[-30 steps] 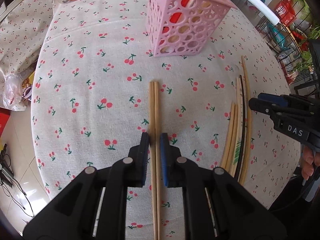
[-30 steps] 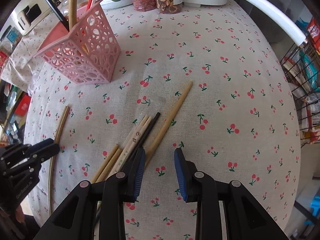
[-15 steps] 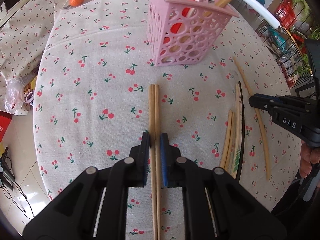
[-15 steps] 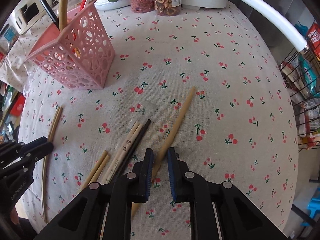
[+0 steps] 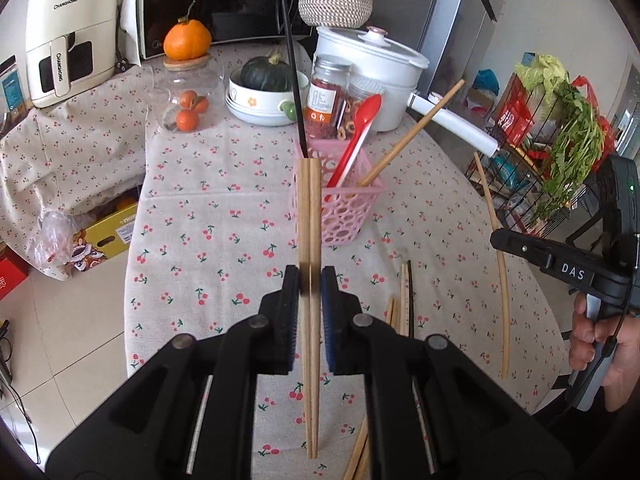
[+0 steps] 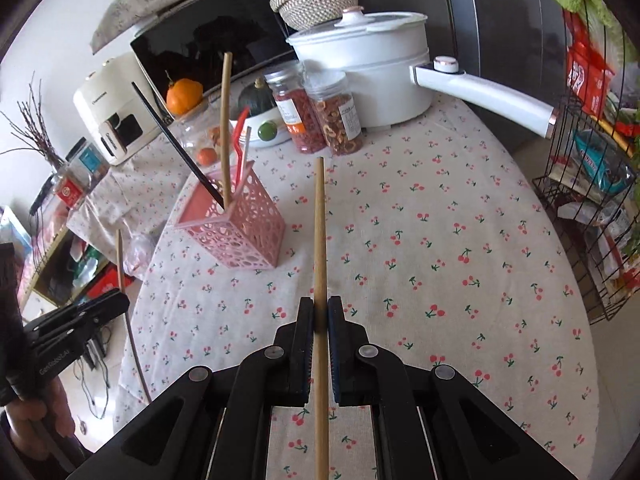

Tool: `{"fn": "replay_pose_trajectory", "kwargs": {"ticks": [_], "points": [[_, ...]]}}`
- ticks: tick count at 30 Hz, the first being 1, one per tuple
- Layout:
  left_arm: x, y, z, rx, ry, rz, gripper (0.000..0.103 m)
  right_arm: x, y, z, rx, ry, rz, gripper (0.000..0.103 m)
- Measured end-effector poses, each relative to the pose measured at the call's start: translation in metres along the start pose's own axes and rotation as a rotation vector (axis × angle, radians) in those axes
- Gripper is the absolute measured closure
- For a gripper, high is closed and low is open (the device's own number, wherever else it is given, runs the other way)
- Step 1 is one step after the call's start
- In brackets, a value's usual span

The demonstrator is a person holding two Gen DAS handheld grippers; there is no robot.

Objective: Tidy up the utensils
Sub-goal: 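Lower the left gripper's chopstick into the pink basket and open it while the right carries its chopstick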

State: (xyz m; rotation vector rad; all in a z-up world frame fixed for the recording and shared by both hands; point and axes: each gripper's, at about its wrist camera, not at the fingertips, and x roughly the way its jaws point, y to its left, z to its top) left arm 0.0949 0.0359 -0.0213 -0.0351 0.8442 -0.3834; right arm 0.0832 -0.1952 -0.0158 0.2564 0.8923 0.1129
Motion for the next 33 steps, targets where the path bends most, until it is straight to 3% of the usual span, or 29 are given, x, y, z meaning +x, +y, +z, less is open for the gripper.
{"fn": "replay_pose_trajectory", "kwargs": {"ticks": [9,17,24,33], "points": [[-0.064,-0.007,0.038,-0.033,-0.321,-0.022,0.091,-0.047,0.009,0.017,-0.049,-0.251,0.007,0.096],[-0.083,-0.013,0.087,-0.059,-0.540,-0.017,0.091,-0.039,0.002,0.030,-0.047,-0.286,-0.001,0.096],[-0.038,-0.024,0.090,-0.021,-0.608,0.028,0.091,-0.043,0.004,0.037,-0.046,-0.375,0.009,0.096],[0.003,-0.022,0.082,0.006,-0.603,0.083,0.091,-0.044,0.013,0.044,-0.049,-0.424,0.022,0.096]]}}
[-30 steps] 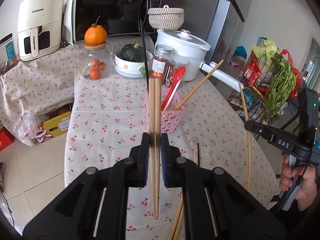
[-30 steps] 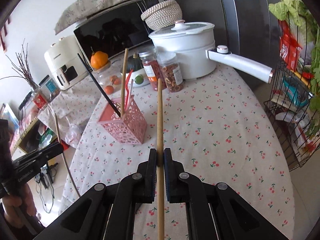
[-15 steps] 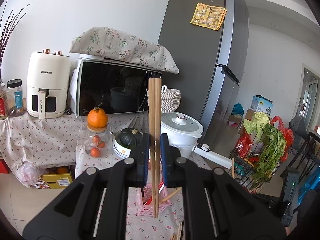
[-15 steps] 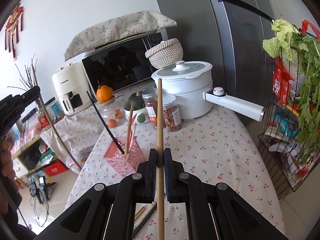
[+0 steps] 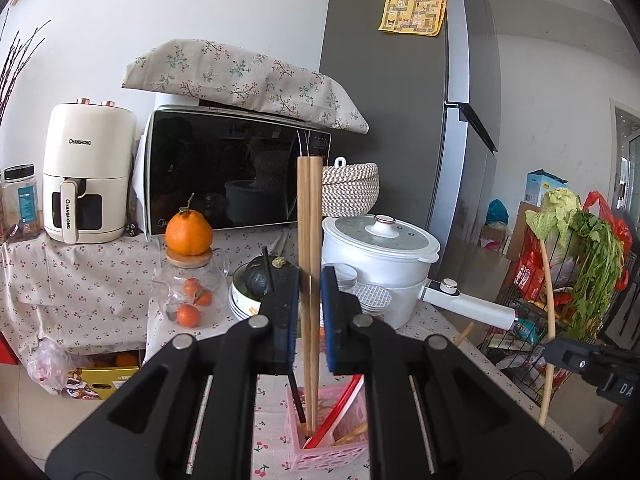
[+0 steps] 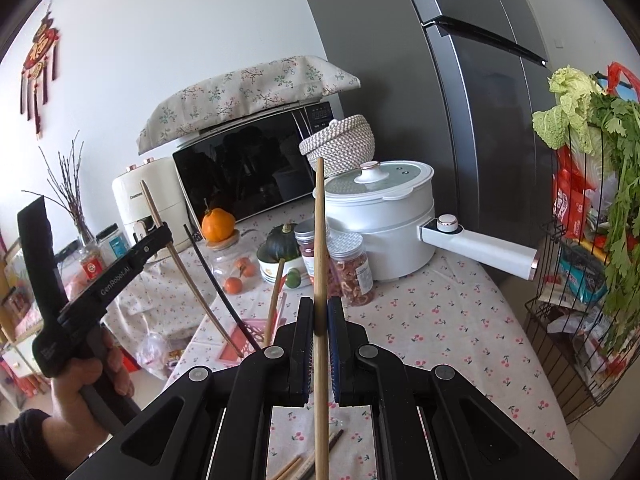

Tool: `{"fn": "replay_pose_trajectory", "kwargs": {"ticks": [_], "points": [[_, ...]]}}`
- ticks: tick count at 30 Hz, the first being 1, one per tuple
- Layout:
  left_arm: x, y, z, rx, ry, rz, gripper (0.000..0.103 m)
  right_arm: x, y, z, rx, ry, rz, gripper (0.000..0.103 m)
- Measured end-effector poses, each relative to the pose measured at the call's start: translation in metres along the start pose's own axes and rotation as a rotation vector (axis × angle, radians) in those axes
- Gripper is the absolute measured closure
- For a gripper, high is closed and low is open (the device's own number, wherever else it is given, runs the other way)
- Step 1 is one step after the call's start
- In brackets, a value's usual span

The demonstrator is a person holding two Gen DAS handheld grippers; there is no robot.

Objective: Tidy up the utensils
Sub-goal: 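Lower the left gripper's chopstick into the pink basket and open it while the right carries its chopstick, then lower the right gripper's chopstick into the pink basket and open the right gripper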

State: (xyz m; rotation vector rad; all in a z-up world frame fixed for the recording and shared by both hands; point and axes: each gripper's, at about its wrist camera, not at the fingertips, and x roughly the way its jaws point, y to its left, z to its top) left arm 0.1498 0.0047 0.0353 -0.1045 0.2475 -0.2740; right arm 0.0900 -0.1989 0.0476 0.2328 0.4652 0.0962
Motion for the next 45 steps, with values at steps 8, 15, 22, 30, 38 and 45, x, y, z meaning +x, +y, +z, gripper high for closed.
{"fn": "replay_pose_trajectory", "kwargs": {"ticks": [8,15,22,30,38,45], "points": [[0.012,0.002,-0.011,0.012,0.115,-0.016,0.085,0.004,0.012,0.002,0.027,-0.054,-0.017,0.096],[-0.016,0.017,-0.007,-0.021,0.239,0.028,0.047,-0.006,0.029,0.012,0.071,-0.124,0.032,0.096],[-0.029,0.046,-0.040,-0.073,0.515,0.097,0.026,0.007,0.065,0.030,0.055,-0.177,0.074,0.096],[-0.025,0.066,-0.066,-0.081,0.691,0.073,0.026,0.053,0.106,0.027,0.005,-0.290,0.042,0.096],[-0.024,0.088,-0.067,-0.031,0.683,0.140,0.026,0.106,0.119,0.001,-0.012,-0.340,-0.085,0.096],[-0.020,0.100,-0.070,-0.061,0.707,0.135,0.026,0.122,0.116,-0.015,0.018,-0.297,-0.102,0.095]]}}
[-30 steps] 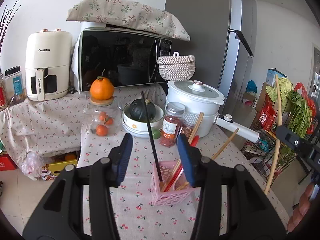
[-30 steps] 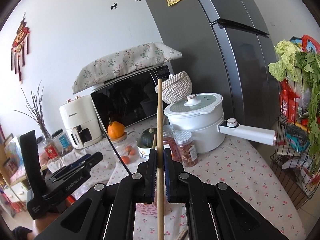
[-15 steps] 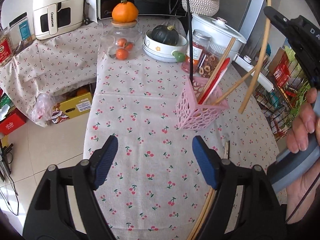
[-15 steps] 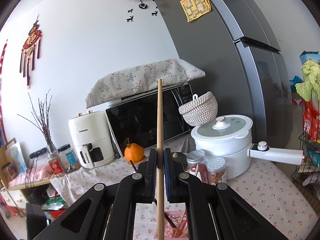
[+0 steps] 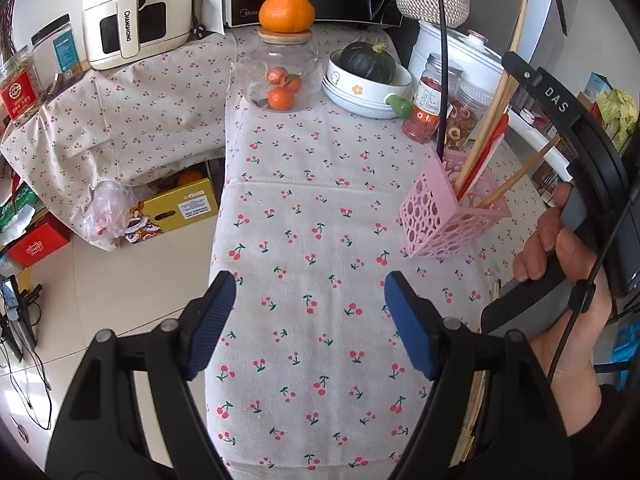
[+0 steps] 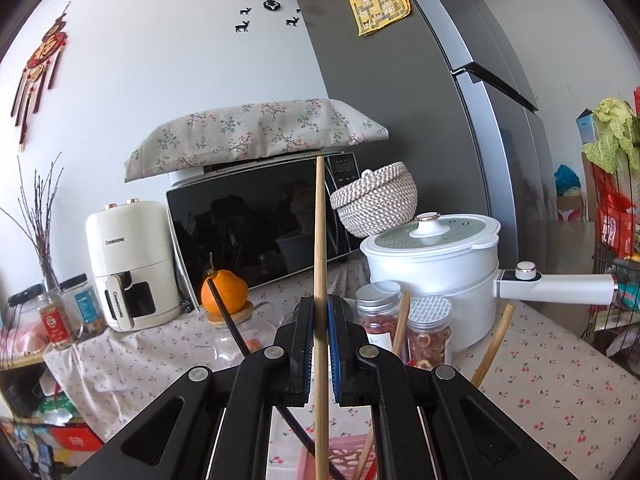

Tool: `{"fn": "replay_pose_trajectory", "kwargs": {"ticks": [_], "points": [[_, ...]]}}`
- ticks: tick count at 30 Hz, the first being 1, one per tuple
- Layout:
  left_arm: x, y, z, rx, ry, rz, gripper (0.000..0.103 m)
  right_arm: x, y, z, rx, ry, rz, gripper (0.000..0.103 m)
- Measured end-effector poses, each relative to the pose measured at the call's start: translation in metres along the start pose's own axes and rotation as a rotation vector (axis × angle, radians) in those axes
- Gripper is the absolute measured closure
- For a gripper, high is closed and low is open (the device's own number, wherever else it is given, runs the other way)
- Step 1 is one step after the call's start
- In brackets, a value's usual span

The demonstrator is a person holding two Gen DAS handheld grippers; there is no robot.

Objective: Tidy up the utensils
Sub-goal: 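Lower the right gripper's chopstick into the pink basket and open the right gripper, then move both grippers back over the remaining chopsticks on the table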

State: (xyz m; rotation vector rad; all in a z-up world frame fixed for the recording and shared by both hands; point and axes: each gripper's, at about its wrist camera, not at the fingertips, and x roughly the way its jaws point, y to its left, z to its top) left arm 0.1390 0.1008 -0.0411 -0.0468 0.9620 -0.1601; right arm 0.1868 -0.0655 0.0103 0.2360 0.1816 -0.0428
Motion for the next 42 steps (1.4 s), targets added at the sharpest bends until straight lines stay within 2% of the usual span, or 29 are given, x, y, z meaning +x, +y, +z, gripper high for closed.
{"fn": "replay_pose_trajectory", "kwargs": {"ticks": [2,3,4,8,12,15,19,27,34,42], "points": [[-0.001,-0.002,0.000,0.005,-0.001,-0.007,0.026,-0.003,-0.001,-0.001,0.006,0.013,-0.001,0.085],[-0.003,-0.003,-0.001,0.009,-0.002,-0.010,0.025,-0.006,-0.003,0.000,0.012,0.013,0.003,0.068],[-0.004,-0.005,-0.001,0.014,-0.002,-0.014,0.023,-0.010,-0.004,0.003,0.020,0.011,0.009,0.055],[-0.009,-0.010,-0.003,0.026,-0.007,-0.027,0.020,-0.027,-0.009,0.022,-0.005,0.026,0.020,0.048],[-0.010,-0.016,-0.006,0.026,0.016,-0.053,0.015,-0.050,-0.020,0.041,-0.020,0.049,0.032,0.023],[-0.009,-0.023,-0.010,0.032,0.039,-0.061,0.013,-0.067,-0.032,0.050,-0.031,0.079,0.019,0.013],[-0.011,-0.033,-0.016,0.061,0.050,-0.063,0.012,-0.089,-0.050,0.052,-0.060,0.123,0.004,0.006],[-0.005,-0.056,-0.029,0.123,0.093,-0.057,0.006,-0.120,-0.086,0.040,-0.059,0.242,-0.031,0.001],[0.014,-0.076,-0.045,0.170,0.184,-0.061,0.006,-0.116,-0.110,0.008,-0.103,0.415,-0.059,0.000],[0.039,-0.100,-0.063,0.225,0.301,-0.095,0.006,-0.096,-0.135,-0.028,-0.092,0.675,-0.103,0.000]]}}
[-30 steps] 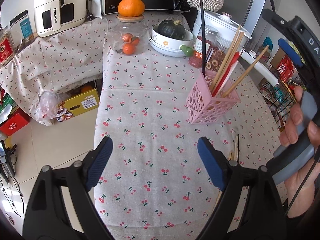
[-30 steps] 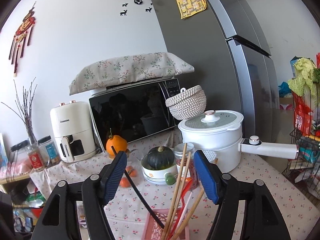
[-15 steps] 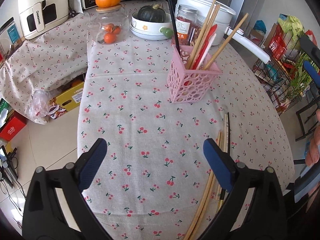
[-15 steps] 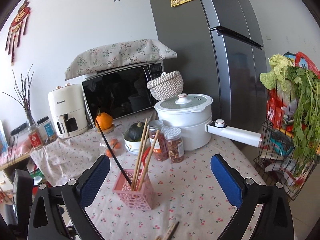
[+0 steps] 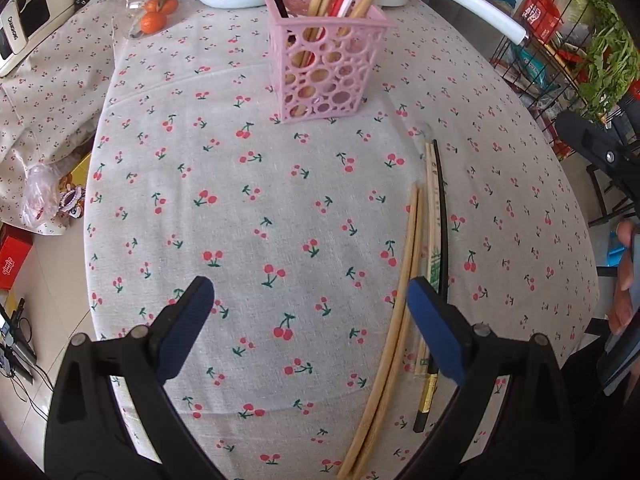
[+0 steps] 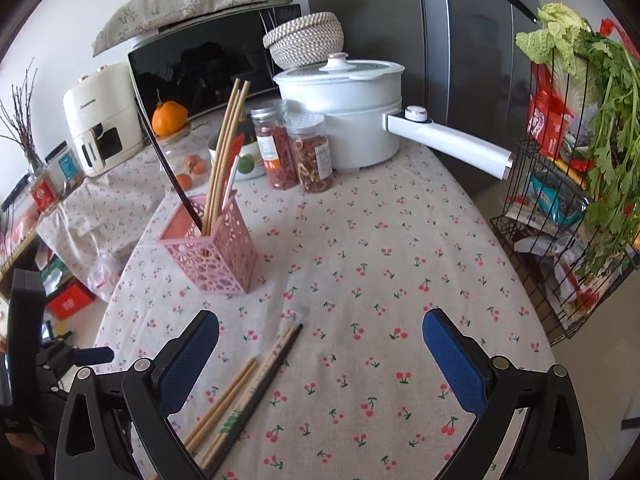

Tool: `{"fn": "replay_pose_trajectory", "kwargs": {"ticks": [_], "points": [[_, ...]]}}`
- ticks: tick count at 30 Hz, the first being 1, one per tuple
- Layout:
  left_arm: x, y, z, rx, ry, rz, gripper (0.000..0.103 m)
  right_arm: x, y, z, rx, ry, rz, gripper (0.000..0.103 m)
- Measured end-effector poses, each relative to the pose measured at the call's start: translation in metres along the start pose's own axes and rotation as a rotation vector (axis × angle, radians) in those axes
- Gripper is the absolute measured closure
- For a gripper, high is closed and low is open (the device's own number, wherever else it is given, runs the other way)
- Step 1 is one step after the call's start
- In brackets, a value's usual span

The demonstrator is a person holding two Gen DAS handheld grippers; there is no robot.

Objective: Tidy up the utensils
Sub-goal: 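Move both grippers back over the remaining chopsticks on the table, then close the left gripper on a wooden chopstick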

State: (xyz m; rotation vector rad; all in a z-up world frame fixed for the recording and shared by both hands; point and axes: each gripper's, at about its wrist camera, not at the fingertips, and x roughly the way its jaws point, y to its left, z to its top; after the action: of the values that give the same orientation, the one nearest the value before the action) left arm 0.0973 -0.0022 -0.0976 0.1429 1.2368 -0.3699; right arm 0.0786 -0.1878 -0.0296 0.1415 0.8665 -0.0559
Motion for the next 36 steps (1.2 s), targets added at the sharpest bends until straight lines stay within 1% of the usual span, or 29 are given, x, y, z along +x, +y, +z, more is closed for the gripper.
{"fn": "replay_pose_trajectory", "kwargs": {"ticks": [3,5,7,8,10,12,14,16,18,21,25,28,30,32,34,36], "points": [[0.008,-0.005,0.001,0.006,0.030,-0.030,0.006,0.014,-0.013,-0.006,0.043,0.094,-0.009,0.000],[0.012,-0.009,0.002,-0.002,0.045,-0.060,0.010,0.020,-0.022,-0.009,0.092,0.141,0.011,0.000],[0.016,-0.011,0.003,-0.008,0.059,-0.087,0.026,0.024,-0.031,-0.011,0.136,0.174,0.036,0.000],[0.018,-0.013,0.004,-0.008,0.067,-0.098,0.030,0.025,-0.033,-0.011,0.150,0.185,0.042,0.000],[0.023,-0.015,0.004,-0.008,0.086,-0.114,0.048,0.024,-0.037,-0.012,0.163,0.190,0.046,0.000],[0.027,-0.018,0.003,-0.005,0.102,-0.129,0.058,0.022,-0.039,-0.012,0.164,0.189,0.040,0.000],[0.025,-0.022,0.003,0.010,0.089,-0.126,0.061,0.021,-0.040,-0.013,0.166,0.192,0.040,0.000],[0.026,-0.025,0.004,0.013,0.096,-0.146,0.071,0.021,-0.042,-0.014,0.170,0.200,0.044,0.000],[0.026,-0.028,0.004,0.023,0.097,-0.150,0.072,0.021,-0.042,-0.015,0.172,0.206,0.047,0.000],[0.026,-0.034,0.005,0.049,0.092,-0.138,0.077,0.020,-0.043,-0.016,0.172,0.207,0.048,0.000],[0.027,-0.042,0.004,0.081,0.100,-0.134,0.079,0.020,-0.045,-0.016,0.177,0.206,0.048,0.000],[0.027,-0.049,0.004,0.113,0.094,-0.114,0.079,0.019,-0.045,-0.016,0.183,0.205,0.048,0.000],[0.029,-0.056,0.006,0.129,0.091,-0.089,0.080,0.019,-0.045,-0.016,0.184,0.204,0.048,0.000],[0.032,-0.060,0.005,0.168,0.088,-0.022,0.080,0.020,-0.044,-0.016,0.182,0.206,0.047,0.000],[0.035,-0.062,0.004,0.214,0.069,0.024,0.080,0.021,-0.043,-0.017,0.178,0.211,0.048,0.000],[0.037,-0.065,0.006,0.224,0.053,0.032,0.080,0.023,-0.039,-0.017,0.170,0.219,0.051,0.000]]}}
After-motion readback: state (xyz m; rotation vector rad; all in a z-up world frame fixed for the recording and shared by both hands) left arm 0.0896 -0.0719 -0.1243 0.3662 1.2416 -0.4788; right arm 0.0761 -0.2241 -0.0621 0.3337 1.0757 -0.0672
